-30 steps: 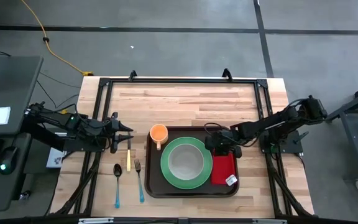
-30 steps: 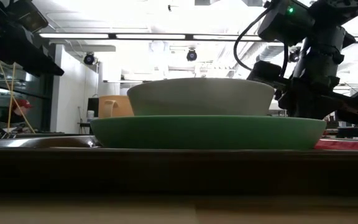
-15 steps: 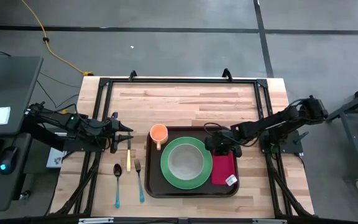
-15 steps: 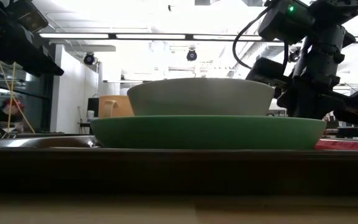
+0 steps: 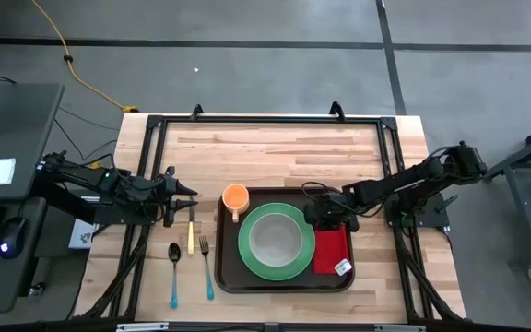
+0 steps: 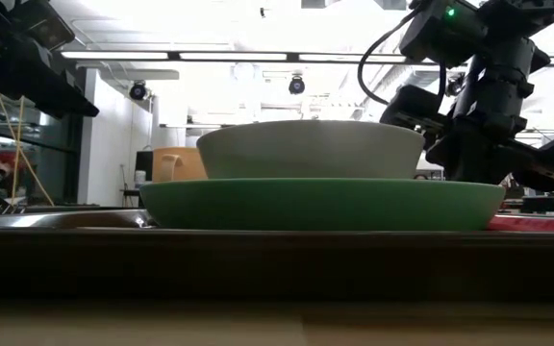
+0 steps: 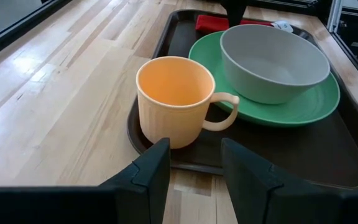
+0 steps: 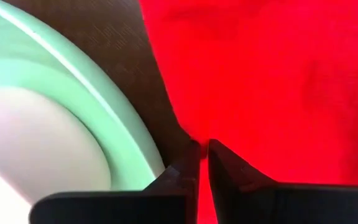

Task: Set up tray
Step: Put the red napkin to the right of the green plate on the brown tray, then put the blue fork on top of the red napkin

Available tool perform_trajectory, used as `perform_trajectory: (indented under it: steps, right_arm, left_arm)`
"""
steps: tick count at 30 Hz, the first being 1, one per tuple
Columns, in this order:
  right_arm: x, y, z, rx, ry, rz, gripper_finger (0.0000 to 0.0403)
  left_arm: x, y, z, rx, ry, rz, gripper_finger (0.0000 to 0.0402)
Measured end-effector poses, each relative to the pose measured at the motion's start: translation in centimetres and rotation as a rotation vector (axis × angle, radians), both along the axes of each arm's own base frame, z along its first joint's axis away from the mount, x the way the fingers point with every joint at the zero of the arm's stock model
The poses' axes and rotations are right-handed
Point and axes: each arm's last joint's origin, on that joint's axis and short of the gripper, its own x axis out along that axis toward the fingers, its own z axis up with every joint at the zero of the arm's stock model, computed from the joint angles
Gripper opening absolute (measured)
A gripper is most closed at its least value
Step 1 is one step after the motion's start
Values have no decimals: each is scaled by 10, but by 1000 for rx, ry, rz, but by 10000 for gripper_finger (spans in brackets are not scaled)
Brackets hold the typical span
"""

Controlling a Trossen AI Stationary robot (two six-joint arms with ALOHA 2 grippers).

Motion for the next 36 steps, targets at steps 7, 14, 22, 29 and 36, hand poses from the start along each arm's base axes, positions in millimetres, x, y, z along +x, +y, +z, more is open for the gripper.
perform_trajectory:
  steps: [7,14,22,29,36]
  right_arm:
    - [-3,0,-1,-3,31,-2,68]
    - [-3,0,-1,-7,31,-3,100]
    - [1,0,2,2,-14,5,95]
    - [-4,-1,15,-13,-64,-2,85]
    - [-14,-4,34,-46,-119,-28,83]
  left_arm:
    - [0,0,0,0,0,-1,172]
    - [0,0,0,-1,0,-3,172]
    - [0,-1,0,-11,3,-24,172]
    - [0,-1,0,-12,3,-25,172]
    - [0,-1,0,-14,1,-28,172]
